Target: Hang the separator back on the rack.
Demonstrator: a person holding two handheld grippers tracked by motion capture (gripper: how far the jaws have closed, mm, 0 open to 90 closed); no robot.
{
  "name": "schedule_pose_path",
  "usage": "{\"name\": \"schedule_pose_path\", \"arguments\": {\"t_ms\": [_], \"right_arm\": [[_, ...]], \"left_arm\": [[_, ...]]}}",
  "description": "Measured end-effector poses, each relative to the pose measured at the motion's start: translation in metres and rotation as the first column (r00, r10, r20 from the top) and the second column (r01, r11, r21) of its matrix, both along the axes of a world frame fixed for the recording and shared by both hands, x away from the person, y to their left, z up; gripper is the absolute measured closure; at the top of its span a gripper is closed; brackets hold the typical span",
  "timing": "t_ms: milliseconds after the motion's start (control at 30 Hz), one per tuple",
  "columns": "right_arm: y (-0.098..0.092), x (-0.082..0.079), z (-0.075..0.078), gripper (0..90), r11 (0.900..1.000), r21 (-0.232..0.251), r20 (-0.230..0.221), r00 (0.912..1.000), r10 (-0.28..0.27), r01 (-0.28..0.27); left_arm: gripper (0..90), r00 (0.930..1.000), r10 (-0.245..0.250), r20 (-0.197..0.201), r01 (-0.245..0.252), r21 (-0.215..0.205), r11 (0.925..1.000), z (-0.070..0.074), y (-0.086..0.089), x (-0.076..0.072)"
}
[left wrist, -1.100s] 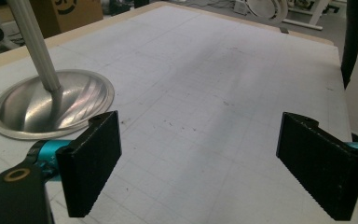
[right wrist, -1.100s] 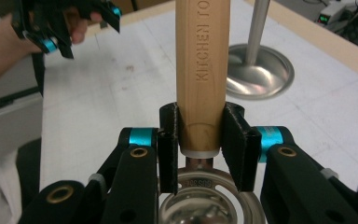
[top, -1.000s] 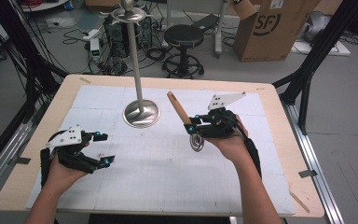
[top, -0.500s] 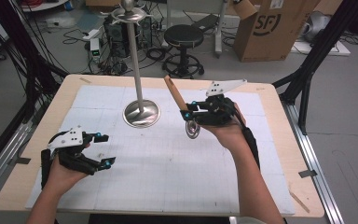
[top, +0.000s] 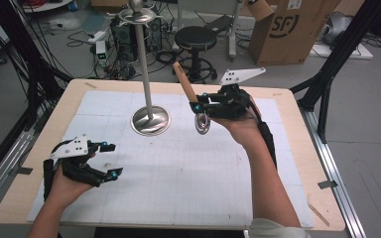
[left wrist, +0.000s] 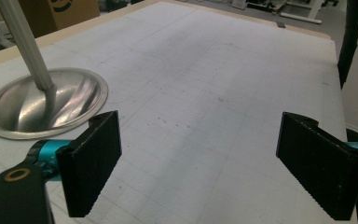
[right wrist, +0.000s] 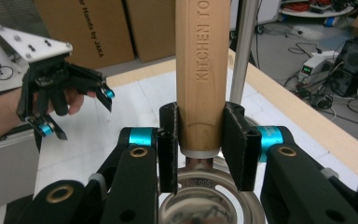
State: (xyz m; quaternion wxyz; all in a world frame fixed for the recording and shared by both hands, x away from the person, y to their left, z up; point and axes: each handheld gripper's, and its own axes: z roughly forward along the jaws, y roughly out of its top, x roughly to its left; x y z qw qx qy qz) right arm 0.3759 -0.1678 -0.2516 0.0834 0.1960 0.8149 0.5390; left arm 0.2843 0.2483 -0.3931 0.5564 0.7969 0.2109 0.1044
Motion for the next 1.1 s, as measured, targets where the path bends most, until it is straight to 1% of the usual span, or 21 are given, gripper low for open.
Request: {"name": "schedule_pose_path", "arguments": {"t_ms": [100, 200, 333, 433, 600, 700, 867, 967, 1100], "right_arm": [[0.002, 0.003, 0.009, 68.9, 1.0, 0.003, 0.005, 0.9999, 0.009, -0.009], [0.004, 0.007, 0.019, 68.9, 1.0, 0.0, 0.025, 0.9995, 0.022, -0.022], [0.006, 0.012, 0.027, 68.9, 0.999, 0.001, 0.036, 0.9988, 0.032, -0.032], [0.007, 0.017, 0.03, 68.9, 0.999, -0.002, 0.033, 0.9988, 0.035, -0.035], [0.008, 0.024, 0.031, 68.9, 0.999, 0.015, 0.035, 0.999, 0.03, -0.03], [0.011, 0.026, 0.032, 68.9, 0.999, 0.005, 0.035, 0.9987, 0.036, -0.037], [0.017, 0.03, 0.037, 68.9, 0.999, 0.01, 0.043, 0.998, 0.046, -0.046], [0.024, 0.034, 0.041, 68.9, 0.999, -0.007, 0.044, 0.9978, 0.05, -0.05], [0.037, 0.038, 0.05, 68.9, 0.998, -0.032, 0.058, 0.9968, 0.055, -0.054]], "left_arm": [[14.6, 1.0, 0.002, 0.001, -0.002, -0.004, 1.0, 0.0, 0.0, 0.0], [14.6, 1.0, 0.002, 0.0, -0.002, -0.002, 1.0, 0.0, 0.001, 0.0], [14.6, 1.0, 0.001, 0.001, -0.001, 0.0, 1.0, 0.0, 0.001, -0.001], [14.6, 1.0, 0.002, 0.0, -0.002, 0.001, 1.0, 0.0, 0.0, -0.001], [14.6, 1.0, 0.004, -0.003, -0.004, 0.006, 1.0, -0.001, 0.001, -0.001], [14.6, 1.0, 0.003, -0.003, -0.003, 0.007, 1.0, -0.001, 0.0, 0.0], [14.6, 1.0, 0.001, -0.003, -0.001, 0.01, 1.0, -0.001, 0.0, -0.001], [14.6, 1.0, 0.001, -0.002, -0.001, 0.01, 0.9999, -0.001, 0.0, -0.001], [14.6, 1.0, 0.001, -0.003, -0.001, 0.011, 0.9999, -0.002, 0.0, 0.0]]}}
